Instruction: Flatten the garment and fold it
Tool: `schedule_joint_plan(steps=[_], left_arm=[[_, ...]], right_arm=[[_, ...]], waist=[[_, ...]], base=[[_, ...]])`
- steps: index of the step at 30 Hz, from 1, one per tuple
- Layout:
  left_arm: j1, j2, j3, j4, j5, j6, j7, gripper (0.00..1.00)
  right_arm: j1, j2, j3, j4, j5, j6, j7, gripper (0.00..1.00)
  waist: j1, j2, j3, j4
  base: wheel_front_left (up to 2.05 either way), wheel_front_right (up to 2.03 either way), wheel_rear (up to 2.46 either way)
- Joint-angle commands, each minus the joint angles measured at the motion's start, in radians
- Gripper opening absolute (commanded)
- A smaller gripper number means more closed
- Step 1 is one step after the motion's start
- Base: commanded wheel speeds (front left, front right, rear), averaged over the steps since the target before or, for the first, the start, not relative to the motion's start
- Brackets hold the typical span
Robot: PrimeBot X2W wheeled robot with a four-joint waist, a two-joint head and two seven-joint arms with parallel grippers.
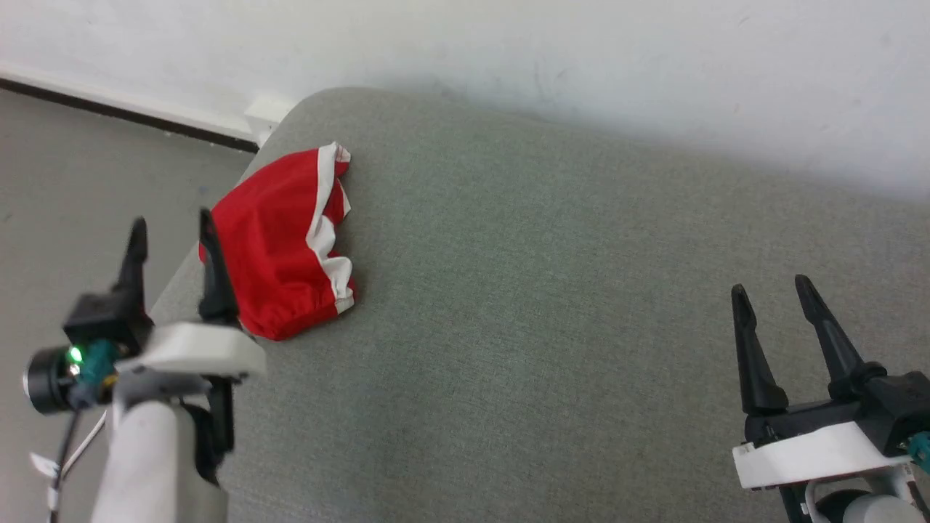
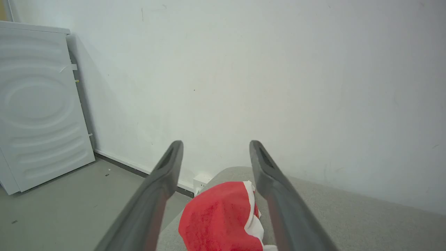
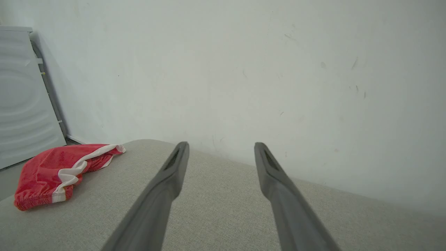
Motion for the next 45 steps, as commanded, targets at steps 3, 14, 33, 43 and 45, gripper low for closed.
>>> schedule_joint_plan(steps=[3, 14, 33, 43, 45], left_arm=[[-0.105, 0.029, 0.028, 0.069, -0.038, -0.043, -0.012, 1.00], [-0.447, 0.155, -0.064, 0.403, -0.118, -0.200, 0.267, 1.00], [-0.637, 0.392, -0.564, 0.569, -0.492, -0.234, 0.890, 1.00], [-0.663, 0.428, -0.764, 0.615, -0.624, -0.242, 0.922, 0.00], [-0.676, 0.445, -0.783, 0.605, -0.647, -0.242, 0.906, 0.00]], right_arm=[[-0.003, 0.002, 0.003, -0.015, -0.017, -0.001, -0.013, 1.00], [-0.067, -0.011, -0.006, -0.054, -0.048, -0.001, -0.036, 1.00], [-0.171, -0.046, 0.004, -0.107, -0.049, -0.001, -0.076, 1.00], [-0.185, -0.047, 0.009, -0.109, -0.051, -0.001, -0.091, 1.00], [-0.180, -0.045, 0.010, -0.106, -0.052, -0.001, -0.091, 1.00]], waist=[[0.0000, -0.0001, 0.039, 0.007], [0.0000, -0.0001, 0.183, -0.015], [0.0000, -0.0001, 0.387, -0.085], [0.0000, -0.0001, 0.390, -0.075], [0.0000, -0.0001, 0.368, -0.070]], base=[[0.00, 0.00, 0.00], [0.00, 0.00, 0.00], [0.00, 0.00, 0.00], [0.00, 0.00, 0.00], [0.00, 0.00, 0.00]])
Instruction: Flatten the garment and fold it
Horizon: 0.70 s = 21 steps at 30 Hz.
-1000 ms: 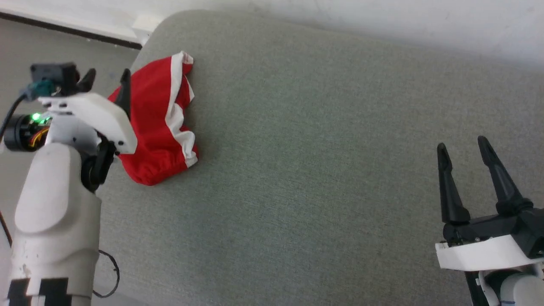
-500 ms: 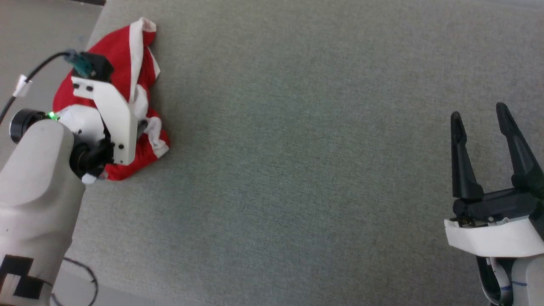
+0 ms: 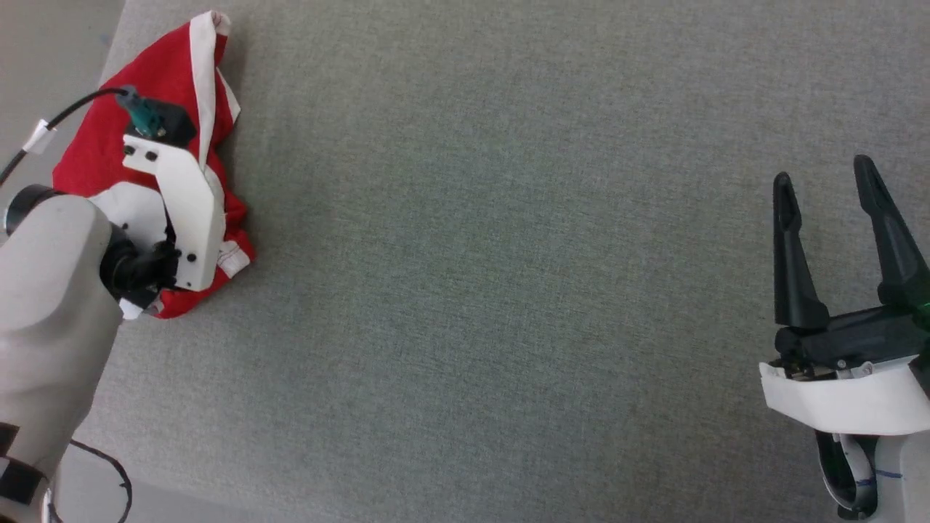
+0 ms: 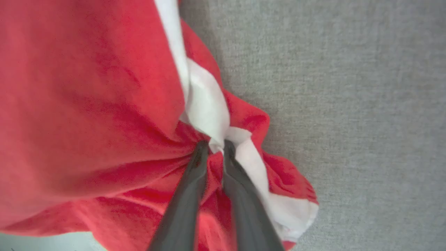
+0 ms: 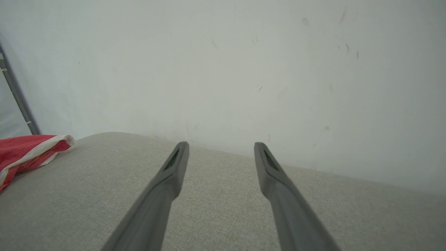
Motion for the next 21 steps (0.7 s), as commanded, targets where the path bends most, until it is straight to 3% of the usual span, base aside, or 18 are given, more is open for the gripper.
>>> schedule_joint_plan(steps=[1, 6, 14, 21], left_arm=[[0.014, -0.001, -0.032, 0.008, -0.014, -0.001, -0.018, 0.00], [-0.036, 0.050, -0.028, -0.033, -0.064, -0.001, -0.120, 0.00], [-0.126, 0.137, -0.093, -0.179, -0.089, -0.001, -0.178, 0.00], [-0.240, 0.166, -0.207, -0.353, -0.119, -0.001, -0.179, 0.00]], right_arm=[[-0.005, 0.000, 0.002, -0.002, -0.006, -0.001, -0.006, 1.00], [0.016, 0.014, 0.005, 0.007, -0.003, -0.001, -0.006, 1.00], [0.071, 0.040, -0.006, 0.018, 0.003, -0.001, -0.006, 1.00], [0.104, 0.047, -0.014, 0.026, 0.035, -0.001, -0.006, 1.00]], waist=[[0.0000, 0.0000, -0.042, 0.013], [0.0000, 0.0000, -0.119, 0.016], [0.0000, 0.0000, -0.237, -0.002], [0.0000, 0.0000, -0.316, -0.088]], base=[[0.00, 0.00, 0.00], [0.00, 0.00, 0.00], [0.00, 0.00, 0.00], [0.00, 0.00, 0.00]])
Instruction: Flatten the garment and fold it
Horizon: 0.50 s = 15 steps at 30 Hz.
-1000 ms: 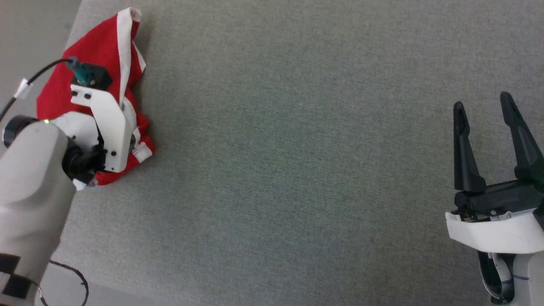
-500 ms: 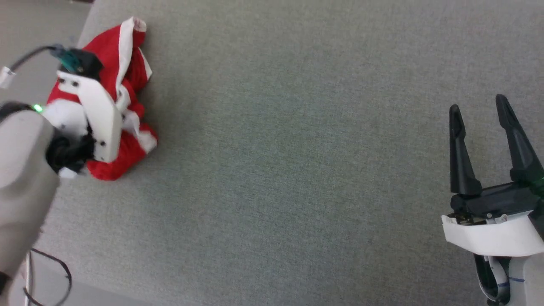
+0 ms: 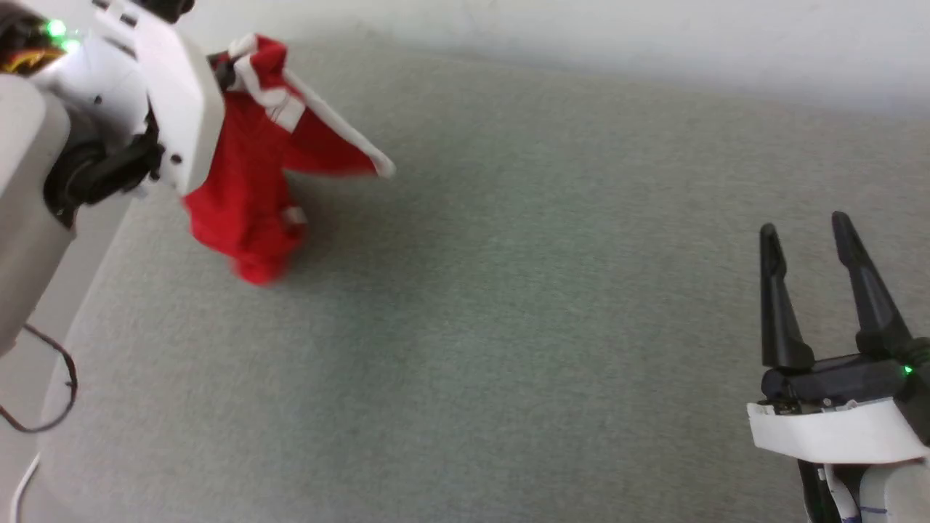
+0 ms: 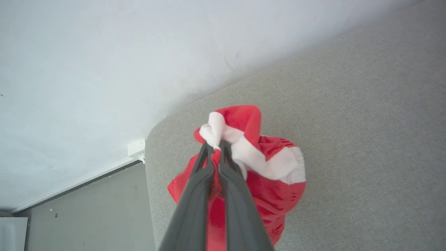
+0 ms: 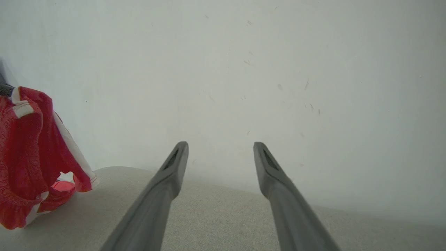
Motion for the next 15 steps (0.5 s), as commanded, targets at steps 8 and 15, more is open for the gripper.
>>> schedule_joint_plan(steps=[8, 15], left_arm=[[-0.121, -0.068, -0.107, -0.112, -0.049, 0.000, -0.037, 0.00], [-0.166, -0.191, -0.219, -0.138, -0.080, 0.000, -0.104, 0.00]], right_arm=[[0.022, 0.002, -0.006, 0.007, 0.046, -0.001, -0.005, 1.00], [0.020, 0.002, -0.014, 0.008, 0.060, -0.001, -0.005, 1.00]], waist=[[0.0003, -0.0001, -0.066, -0.227], [0.0003, -0.0001, -0.039, -0.361]], base=[[0.00, 0.00, 0.00], [0.00, 0.00, 0.00]])
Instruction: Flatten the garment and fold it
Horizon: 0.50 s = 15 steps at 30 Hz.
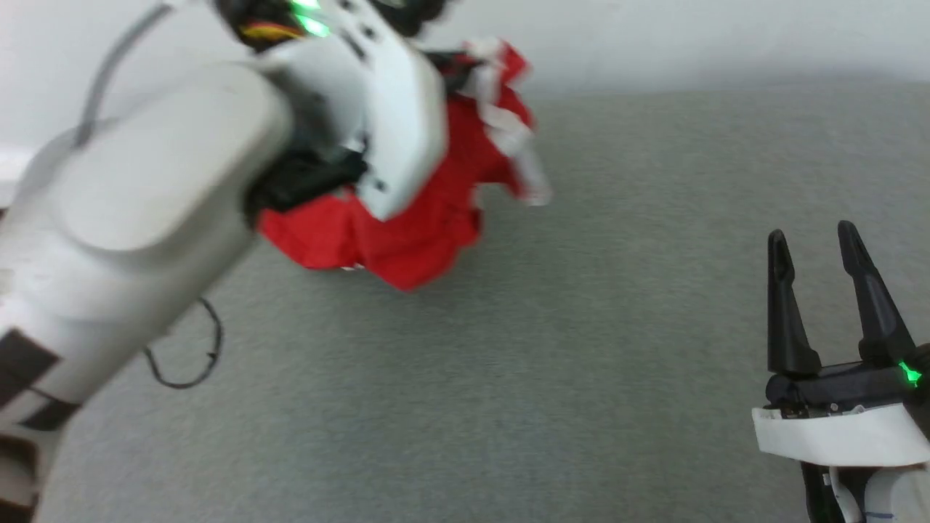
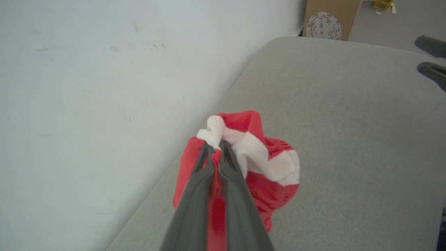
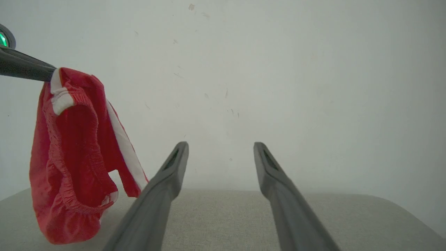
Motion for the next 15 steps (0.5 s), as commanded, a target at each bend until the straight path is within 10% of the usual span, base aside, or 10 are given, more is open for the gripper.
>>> schedule_joint_plan(steps=[1, 15], left_arm=[[-0.012, -0.021, -0.018, -0.001, -0.008, 0.000, -0.017, 0.00], [0.343, -0.240, -0.169, 0.080, 0.019, 0.000, -0.012, 0.00]], right_arm=[[0.003, 0.002, -0.002, 0.000, 0.010, -0.001, -0.005, 1.00], [-0.028, 0.003, -0.012, -0.001, 0.030, -0.001, -0.005, 1.00]], waist=[[0.0000, 0.0000, 0.018, -0.118], [0.0000, 0.0000, 0.104, -0.174]], base=[[0.00, 0.00, 0.00], [0.00, 0.00, 0.00]])
